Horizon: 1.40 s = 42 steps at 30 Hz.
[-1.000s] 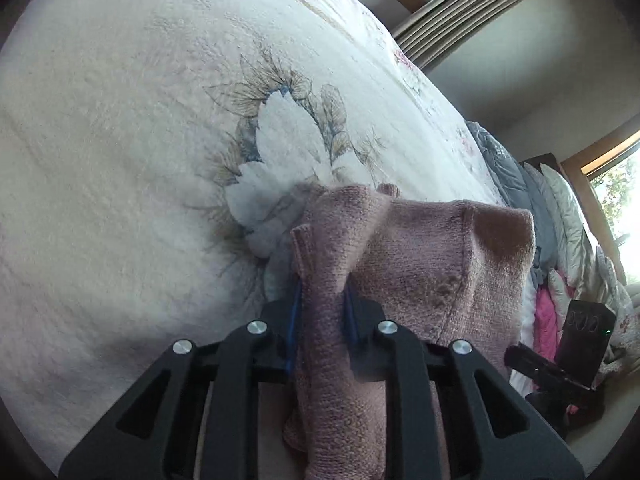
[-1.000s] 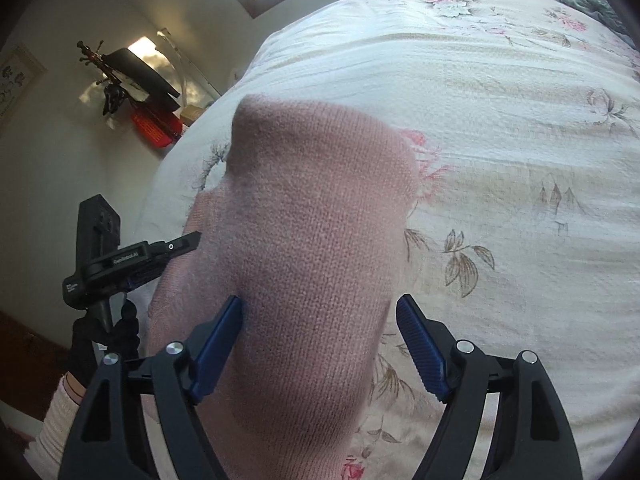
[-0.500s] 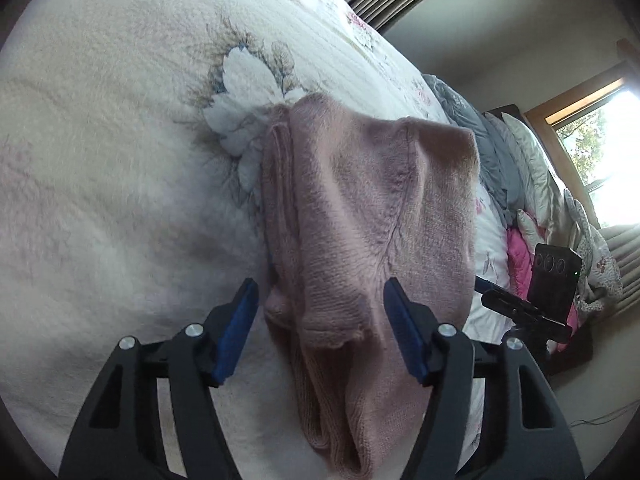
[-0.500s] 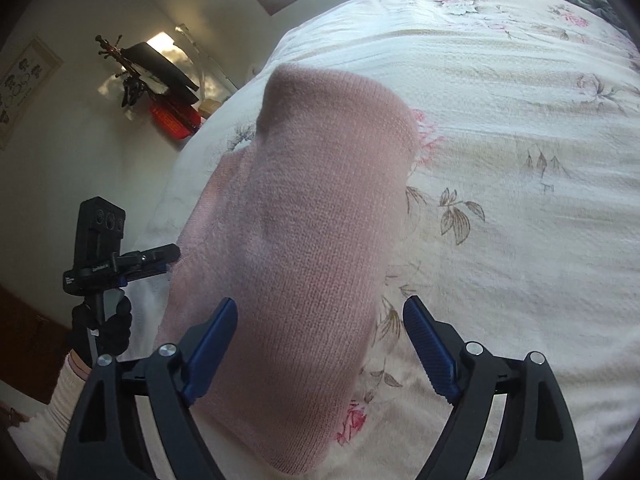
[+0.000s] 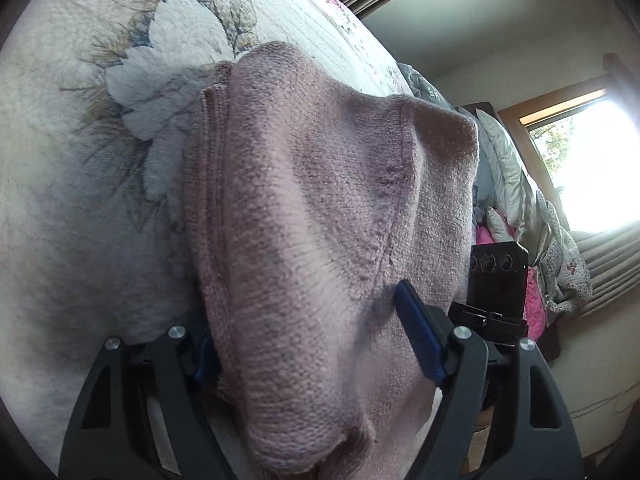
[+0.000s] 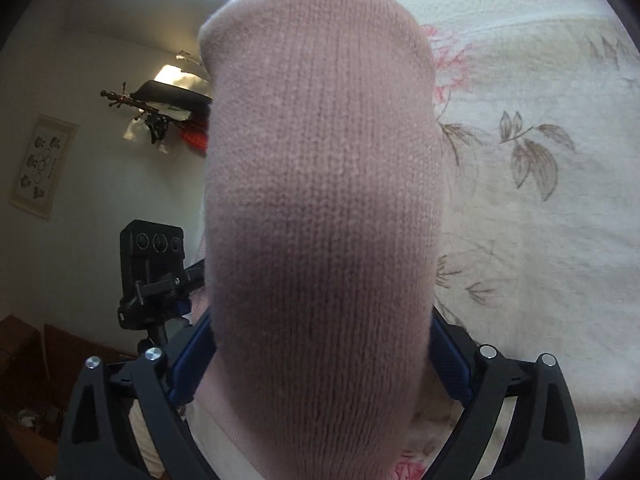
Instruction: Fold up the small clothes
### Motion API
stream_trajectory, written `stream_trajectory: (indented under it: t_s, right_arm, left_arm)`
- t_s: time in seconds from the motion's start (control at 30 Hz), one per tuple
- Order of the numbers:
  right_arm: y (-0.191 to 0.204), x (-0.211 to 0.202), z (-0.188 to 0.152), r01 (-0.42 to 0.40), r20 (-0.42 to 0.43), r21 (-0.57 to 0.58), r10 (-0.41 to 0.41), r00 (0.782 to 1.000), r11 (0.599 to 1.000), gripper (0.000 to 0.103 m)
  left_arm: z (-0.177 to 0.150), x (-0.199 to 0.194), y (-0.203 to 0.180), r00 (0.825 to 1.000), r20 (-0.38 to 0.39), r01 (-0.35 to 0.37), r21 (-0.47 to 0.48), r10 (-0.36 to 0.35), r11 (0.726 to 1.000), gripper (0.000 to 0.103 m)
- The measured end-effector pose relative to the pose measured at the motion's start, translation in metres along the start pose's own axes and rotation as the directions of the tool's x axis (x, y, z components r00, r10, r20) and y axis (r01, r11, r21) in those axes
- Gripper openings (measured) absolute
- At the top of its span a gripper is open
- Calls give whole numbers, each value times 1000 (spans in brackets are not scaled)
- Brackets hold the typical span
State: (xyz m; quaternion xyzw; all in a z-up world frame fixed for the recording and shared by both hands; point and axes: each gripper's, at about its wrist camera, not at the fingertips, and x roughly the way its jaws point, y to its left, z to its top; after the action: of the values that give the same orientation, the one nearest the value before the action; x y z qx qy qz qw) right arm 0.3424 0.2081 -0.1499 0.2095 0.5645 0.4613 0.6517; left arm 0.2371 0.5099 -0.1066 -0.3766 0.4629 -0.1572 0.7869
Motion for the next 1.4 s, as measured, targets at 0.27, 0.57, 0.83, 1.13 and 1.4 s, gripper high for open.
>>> stream_trajectory:
  t_s: [0.27,0.57,0.83,1.13,1.4]
  right_arm:
    - [17,-29,-14,-14,46,-67,17,999,998,66]
    - [28,-143,-63,-40,111,-133,56,992,990,64]
    - [-13,-237,-132,15,147,-45,-9,989,999,65]
    - [-97,-237,-176,42,134,142,-61,989,989,66]
    - [-114,-209,-184,114,120,166,-135,984,980,76]
  left_arm:
    - [-14,-19,-16,987,58,152,-13,-151,988,36]
    - [-55,-23,-109,952,40,300,66,-303,952,36]
    - [-104,35,-175,951,-63,308,103,-302,946,36]
    - [-139,107,-170,985,-125,126,57,-118,990,37]
    - [-142,109,-138,993,-114,18,61,-11,998,47]
